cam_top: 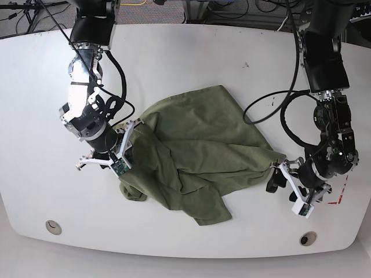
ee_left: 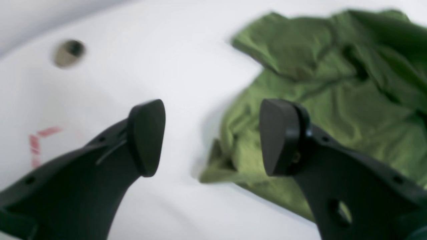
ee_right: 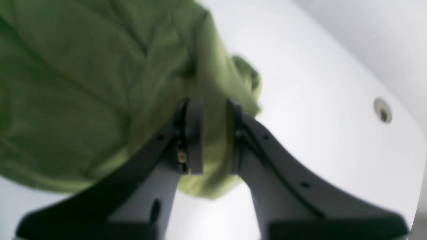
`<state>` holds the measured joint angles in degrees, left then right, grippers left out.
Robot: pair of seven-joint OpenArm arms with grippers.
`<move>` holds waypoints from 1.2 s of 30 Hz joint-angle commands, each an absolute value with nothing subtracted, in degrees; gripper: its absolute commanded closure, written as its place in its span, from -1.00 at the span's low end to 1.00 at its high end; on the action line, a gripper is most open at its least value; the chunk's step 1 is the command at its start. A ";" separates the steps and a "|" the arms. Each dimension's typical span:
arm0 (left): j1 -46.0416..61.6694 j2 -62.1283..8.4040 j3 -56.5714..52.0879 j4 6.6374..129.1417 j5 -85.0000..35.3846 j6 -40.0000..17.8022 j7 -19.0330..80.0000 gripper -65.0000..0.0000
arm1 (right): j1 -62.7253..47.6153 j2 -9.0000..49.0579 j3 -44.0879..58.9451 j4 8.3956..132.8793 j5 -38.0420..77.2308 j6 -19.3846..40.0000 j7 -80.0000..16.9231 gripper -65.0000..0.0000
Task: Fold the T-shirt properly
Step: 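Release the left gripper and lift it away from the shirt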
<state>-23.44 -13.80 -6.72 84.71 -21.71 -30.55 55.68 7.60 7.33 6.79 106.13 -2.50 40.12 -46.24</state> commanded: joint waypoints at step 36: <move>-16.50 -9.94 -9.55 79.75 -23.33 -33.74 55.14 -0.35 | 8.40 8.10 9.59 108.70 -1.69 40.00 -46.59 0.15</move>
<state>-14.90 -9.39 -9.45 79.02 -22.37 -33.65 56.84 8.47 8.05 9.04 107.07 -2.63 40.14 -47.22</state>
